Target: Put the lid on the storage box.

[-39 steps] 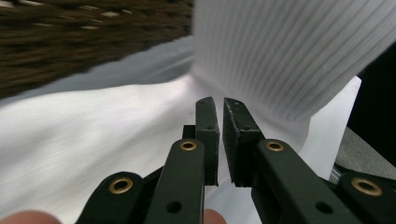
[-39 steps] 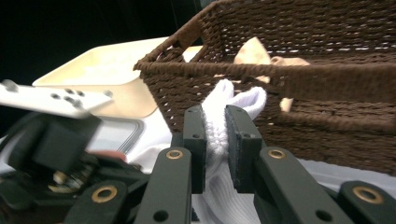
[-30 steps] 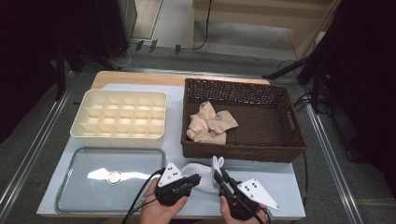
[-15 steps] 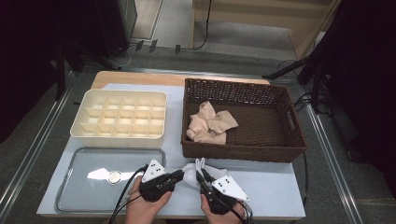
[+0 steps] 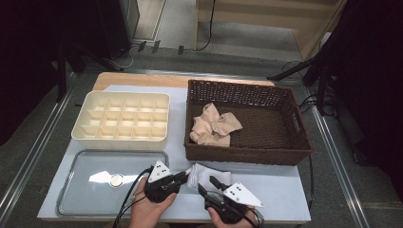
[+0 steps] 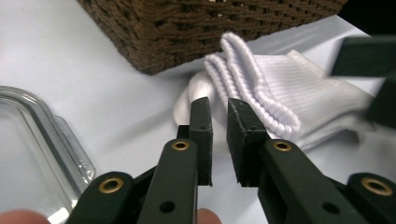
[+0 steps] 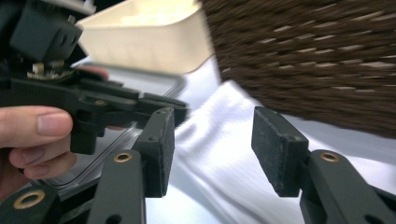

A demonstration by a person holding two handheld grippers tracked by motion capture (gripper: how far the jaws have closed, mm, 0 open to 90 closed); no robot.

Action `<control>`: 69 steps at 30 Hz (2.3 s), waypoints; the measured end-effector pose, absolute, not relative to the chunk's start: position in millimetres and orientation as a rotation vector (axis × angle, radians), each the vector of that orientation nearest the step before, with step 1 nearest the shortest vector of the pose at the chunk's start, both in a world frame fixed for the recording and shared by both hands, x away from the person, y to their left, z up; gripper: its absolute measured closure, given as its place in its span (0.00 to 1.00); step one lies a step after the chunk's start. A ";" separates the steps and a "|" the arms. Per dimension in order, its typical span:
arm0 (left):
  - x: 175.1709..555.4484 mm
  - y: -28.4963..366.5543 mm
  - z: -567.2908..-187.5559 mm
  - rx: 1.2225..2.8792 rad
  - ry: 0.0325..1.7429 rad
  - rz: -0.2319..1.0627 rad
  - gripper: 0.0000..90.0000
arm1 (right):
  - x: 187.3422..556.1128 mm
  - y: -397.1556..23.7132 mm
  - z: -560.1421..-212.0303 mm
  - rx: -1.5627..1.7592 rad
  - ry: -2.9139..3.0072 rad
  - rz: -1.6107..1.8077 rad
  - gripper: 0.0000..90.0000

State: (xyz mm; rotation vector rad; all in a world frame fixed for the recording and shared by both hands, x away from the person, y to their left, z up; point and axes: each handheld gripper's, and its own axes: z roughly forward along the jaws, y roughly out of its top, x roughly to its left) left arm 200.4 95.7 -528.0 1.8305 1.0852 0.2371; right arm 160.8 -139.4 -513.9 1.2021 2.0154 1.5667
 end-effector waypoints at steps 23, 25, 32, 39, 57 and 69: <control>208.0 80.4 -533.9 1.925 1.121 0.158 0.97 | 162.7 -190.0 -538.5 1.570 1.948 1.341 0.89; 204.0 77.0 -533.4 1.930 1.112 0.151 0.97 | 165.4 -193.5 -537.1 1.552 1.952 1.325 0.90; 201.9 74.6 -531.4 1.894 1.127 0.175 0.91 | 176.8 -200.2 -537.5 1.502 1.960 1.320 0.86; 192.9 84.1 -511.7 1.806 1.113 0.213 0.88 | 166.4 -210.1 -525.8 1.504 1.871 1.388 0.73; 196.6 55.5 -519.6 1.869 1.172 0.165 0.82 | 152.3 -203.0 -538.2 1.597 1.828 1.273 0.60; 197.8 68.3 -508.1 1.859 1.124 0.178 0.94 | 155.0 -195.3 -542.9 1.537 1.860 1.212 0.59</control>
